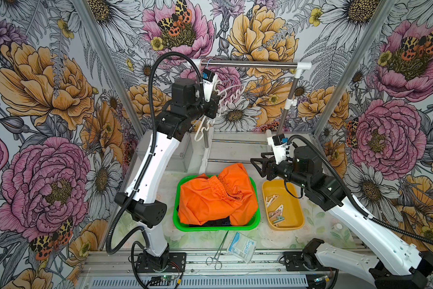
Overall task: Remove the clothespins securing shorts to the hanger
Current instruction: Place the hanger on the clothesline.
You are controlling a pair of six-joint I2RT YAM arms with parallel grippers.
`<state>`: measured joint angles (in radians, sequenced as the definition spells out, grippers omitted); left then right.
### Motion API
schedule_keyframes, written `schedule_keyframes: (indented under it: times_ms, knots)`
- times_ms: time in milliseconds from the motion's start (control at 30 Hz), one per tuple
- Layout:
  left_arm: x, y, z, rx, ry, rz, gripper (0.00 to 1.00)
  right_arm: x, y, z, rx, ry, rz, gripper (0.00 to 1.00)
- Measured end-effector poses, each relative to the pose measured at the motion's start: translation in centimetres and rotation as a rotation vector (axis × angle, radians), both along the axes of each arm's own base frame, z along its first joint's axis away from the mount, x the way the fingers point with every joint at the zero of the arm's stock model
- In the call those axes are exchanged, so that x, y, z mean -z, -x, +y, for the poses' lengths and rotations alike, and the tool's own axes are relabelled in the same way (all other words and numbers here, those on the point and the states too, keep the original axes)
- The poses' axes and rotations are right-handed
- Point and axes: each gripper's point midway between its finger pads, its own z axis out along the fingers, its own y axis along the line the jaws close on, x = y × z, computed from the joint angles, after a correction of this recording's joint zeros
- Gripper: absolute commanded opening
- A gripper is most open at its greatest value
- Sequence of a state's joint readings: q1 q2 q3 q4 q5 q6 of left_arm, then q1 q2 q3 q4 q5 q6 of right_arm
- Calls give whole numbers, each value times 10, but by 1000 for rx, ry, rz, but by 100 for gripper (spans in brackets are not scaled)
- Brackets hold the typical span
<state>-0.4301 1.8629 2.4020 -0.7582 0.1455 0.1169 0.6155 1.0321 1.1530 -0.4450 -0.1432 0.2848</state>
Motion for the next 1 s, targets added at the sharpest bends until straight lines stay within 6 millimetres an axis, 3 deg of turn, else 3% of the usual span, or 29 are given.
schedule_keyframes:
  times_ms: [300, 767, 1000]
  knots:
    - [1, -37, -9, -35, 79, 5, 0, 8, 1, -1, 5, -2, 22, 64]
    - [-23, -46, -5, -73, 174, -60, 0, 14, 1, -1, 11, -7, 46, 68]
    - [-33, -55, 11, -110, 225, -80, 0, 23, 1, -1, 13, 1, 64, 68]
